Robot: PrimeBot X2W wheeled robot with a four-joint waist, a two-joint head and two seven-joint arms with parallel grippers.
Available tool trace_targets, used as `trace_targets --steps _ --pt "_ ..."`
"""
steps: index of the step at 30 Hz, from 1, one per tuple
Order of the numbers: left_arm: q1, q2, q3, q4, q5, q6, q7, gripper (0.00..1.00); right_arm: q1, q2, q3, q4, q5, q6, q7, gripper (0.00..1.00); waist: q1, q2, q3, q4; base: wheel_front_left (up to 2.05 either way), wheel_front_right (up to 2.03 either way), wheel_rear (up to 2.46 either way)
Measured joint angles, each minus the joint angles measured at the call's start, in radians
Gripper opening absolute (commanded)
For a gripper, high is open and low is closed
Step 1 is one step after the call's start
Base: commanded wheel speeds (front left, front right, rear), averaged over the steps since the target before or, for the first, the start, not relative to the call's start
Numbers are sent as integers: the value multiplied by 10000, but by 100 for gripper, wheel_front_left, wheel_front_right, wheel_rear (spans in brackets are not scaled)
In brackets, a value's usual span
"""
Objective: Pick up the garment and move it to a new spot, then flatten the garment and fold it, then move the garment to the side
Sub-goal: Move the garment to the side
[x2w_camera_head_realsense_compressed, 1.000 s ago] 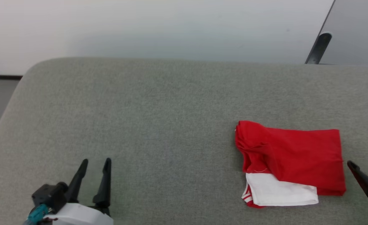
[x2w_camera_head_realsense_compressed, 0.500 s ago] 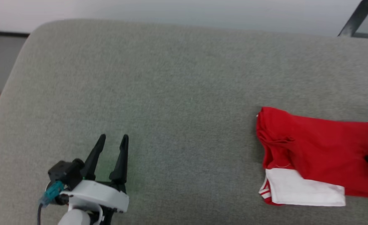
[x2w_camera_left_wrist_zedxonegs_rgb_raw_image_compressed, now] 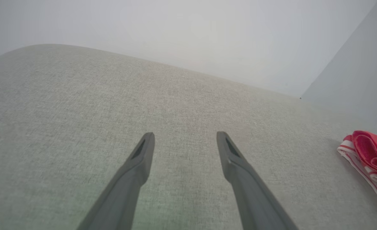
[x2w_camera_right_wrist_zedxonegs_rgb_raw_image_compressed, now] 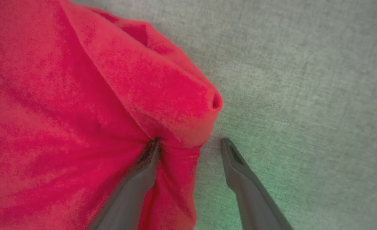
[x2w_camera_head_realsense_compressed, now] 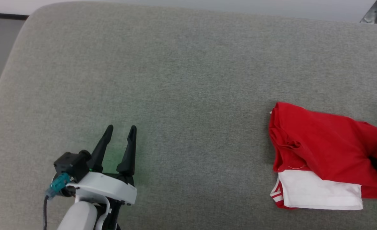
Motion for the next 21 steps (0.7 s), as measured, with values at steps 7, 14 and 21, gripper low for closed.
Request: trace_targets --steps 7,14,21 --pt "-107 -52 123 40 157 -121 -2 100 -170 184 441 190 477 17 -669 0 0 0 -102 -271 0 0 0" --pt "-40 -98 123 0 286 -209 -21 100 -249 405 184 546 892 50 -1578 0 0 0 -216 -682 0 0 0" --pt "-75 -19 123 -104 420 -224 -21 100 -108 81 -920 988 957 46 -2621 0 0 0 -199 -1361 0 0 0"
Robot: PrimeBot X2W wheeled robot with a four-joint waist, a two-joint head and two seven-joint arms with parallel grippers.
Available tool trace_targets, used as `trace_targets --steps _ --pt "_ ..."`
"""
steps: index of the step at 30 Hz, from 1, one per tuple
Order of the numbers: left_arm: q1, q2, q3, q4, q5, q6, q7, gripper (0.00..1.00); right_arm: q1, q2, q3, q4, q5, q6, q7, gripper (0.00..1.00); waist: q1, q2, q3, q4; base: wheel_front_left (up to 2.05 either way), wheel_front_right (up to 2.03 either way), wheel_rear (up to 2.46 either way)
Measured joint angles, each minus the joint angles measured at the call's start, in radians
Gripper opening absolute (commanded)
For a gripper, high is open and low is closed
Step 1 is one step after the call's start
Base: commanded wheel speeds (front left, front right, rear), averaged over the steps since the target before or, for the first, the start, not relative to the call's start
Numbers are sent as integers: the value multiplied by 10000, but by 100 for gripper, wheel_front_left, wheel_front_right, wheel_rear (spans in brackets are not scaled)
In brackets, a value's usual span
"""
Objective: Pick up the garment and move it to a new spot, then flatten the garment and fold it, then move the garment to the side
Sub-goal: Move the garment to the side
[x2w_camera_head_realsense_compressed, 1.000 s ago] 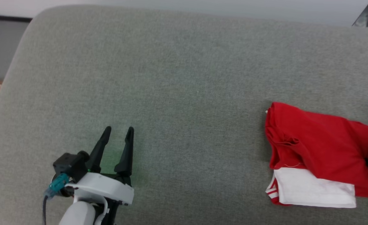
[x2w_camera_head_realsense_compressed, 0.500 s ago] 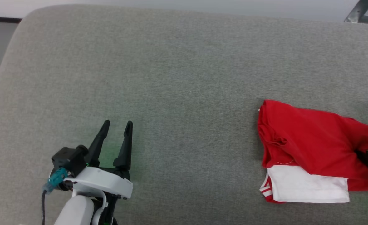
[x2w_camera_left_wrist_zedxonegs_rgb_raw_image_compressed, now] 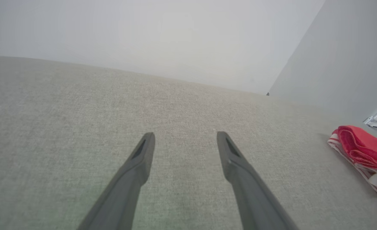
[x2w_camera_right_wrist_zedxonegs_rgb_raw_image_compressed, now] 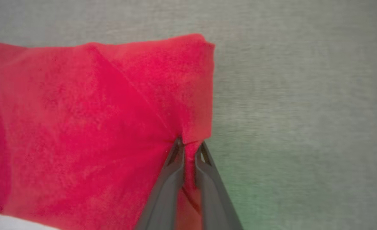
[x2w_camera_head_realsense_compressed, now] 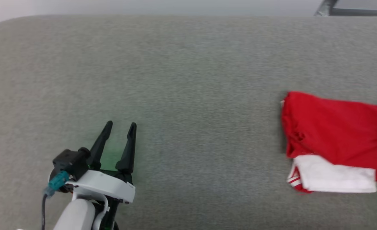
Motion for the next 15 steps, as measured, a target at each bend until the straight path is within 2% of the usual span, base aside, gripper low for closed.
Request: trace_targets --steps 6,15 --pt "-223 255 -54 -221 84 -21 134 100 -337 -426 -721 500 -238 0 -546 0 0 0 129 -667 0 0 0" --pt "-711 648 -261 -1012 364 -4 621 100 -1974 -821 -1141 1950 -1235 0 -1547 0 0 0 704 -1342 0 0 0"
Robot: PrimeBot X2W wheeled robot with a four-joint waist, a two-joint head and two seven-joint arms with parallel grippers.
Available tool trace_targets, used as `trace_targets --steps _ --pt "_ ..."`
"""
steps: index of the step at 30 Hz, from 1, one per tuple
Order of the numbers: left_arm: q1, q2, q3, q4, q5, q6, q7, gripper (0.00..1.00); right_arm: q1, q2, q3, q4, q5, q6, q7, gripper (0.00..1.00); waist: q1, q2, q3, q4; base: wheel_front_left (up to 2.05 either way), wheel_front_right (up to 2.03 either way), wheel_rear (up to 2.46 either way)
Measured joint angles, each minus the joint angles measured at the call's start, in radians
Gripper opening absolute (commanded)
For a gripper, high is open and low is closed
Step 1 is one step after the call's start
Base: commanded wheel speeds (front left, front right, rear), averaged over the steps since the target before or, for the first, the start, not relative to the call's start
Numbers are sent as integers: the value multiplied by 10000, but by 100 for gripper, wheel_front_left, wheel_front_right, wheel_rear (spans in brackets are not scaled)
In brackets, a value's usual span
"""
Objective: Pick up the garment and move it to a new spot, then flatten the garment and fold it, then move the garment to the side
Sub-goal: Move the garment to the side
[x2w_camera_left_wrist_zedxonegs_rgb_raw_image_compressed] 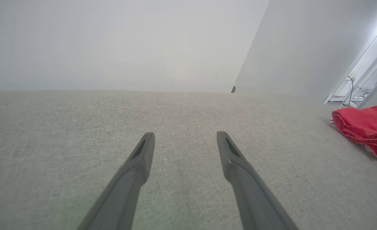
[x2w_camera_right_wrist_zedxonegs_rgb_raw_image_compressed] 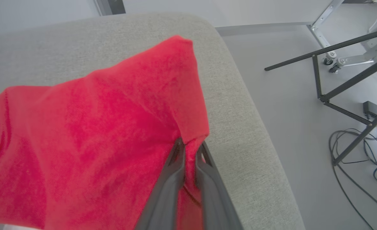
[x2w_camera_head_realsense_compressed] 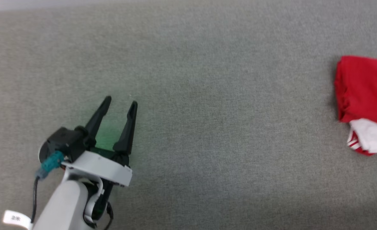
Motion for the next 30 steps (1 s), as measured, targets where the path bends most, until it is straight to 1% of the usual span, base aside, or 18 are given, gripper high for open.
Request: trace_targets --steps 10,13,16,18,19,20,25,30 --pt "-381 399 -132 -1160 251 130 621 100 -1618 -42 520 1948 -1720 0 -1108 0 0 0 746 -264 0 0 0" --pt "-392 443 -153 -1356 261 171 711 100 -1880 174 633 2529 -1755 0 -1373 0 0 0 853 -281 0 0 0" --pt "-390 497 -151 -1459 261 242 779 100 -2074 249 786 2917 -1789 0 -1755 0 0 0 858 -274 0 0 0" --pt "-389 493 -151 -1478 259 247 777 100 -2189 272 861 3129 -1808 0 -1981 47 0 0 812 -265 0 0 0" --pt "-388 485 -146 -1471 255 255 755 100 -2212 263 899 3214 -1848 0 -2084 90 0 0 774 -258 0 0 0" --pt "-384 468 -150 -1444 245 261 694 100 -2231 259 918 3313 -1841 0 -2192 100 0 0 722 -247 0 0 0" --pt "-299 339 -104 -1143 163 360 378 100 -2245 102 1287 3473 -1852 0 -2541 100 0 0 307 -146 0 0 0" --pt "18 219 -12 -813 121 500 -36 100 -2297 0 1814 3156 -1852 0 -2821 100 0 0 -293 24 0 0 0"
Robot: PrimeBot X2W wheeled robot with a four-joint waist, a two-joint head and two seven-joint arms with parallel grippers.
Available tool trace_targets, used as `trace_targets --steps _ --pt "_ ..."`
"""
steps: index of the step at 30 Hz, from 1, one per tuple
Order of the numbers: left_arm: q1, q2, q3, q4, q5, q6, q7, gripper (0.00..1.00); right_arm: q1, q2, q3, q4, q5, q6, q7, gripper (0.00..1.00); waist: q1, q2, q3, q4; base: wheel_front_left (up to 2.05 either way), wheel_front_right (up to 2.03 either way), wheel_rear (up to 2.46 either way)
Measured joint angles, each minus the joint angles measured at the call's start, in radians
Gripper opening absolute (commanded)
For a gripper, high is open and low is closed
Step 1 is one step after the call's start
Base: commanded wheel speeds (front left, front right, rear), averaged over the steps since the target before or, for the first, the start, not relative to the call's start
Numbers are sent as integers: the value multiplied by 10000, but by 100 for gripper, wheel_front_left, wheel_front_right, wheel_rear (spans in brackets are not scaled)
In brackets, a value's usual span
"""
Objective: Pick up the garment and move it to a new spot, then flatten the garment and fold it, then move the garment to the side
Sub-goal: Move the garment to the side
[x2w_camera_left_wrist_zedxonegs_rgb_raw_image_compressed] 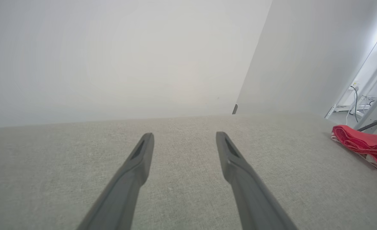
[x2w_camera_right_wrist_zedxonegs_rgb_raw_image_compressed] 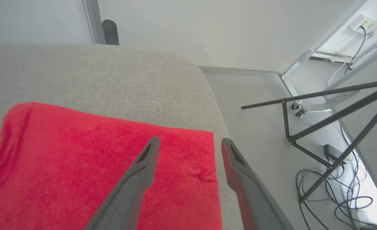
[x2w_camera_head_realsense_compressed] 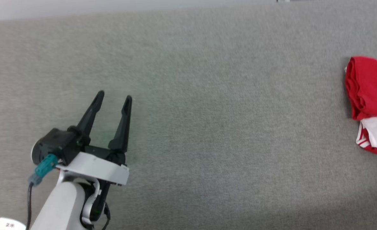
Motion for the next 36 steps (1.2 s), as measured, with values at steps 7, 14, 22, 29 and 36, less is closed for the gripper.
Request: trace_targets --steps 7,14,22,29,36 --pt "559 -82 431 453 -222 155 -347 100 530 719 1055 -955 522 -2 -378 100 0 0 -895 448 0 0 0" --pt "1041 178 848 836 -54 341 -504 100 1468 1576 2161 -1939 846 0 -474 100 0 0 -1691 1028 0 0 0" --pt "1550 416 934 1235 247 447 -537 100 2530 2113 2115 -3076 1112 0 -989 100 0 0 -2531 1546 0 0 0" --pt "2307 610 1012 1338 341 554 -550 100 4125 2516 874 -4148 963 -2 -1290 100 0 0 -3078 1740 0 0 0" --pt "3202 619 1471 848 88 732 -552 100 5750 3045 -550 -5626 591 -2 -884 100 0 0 -3328 1635 0 0 0"
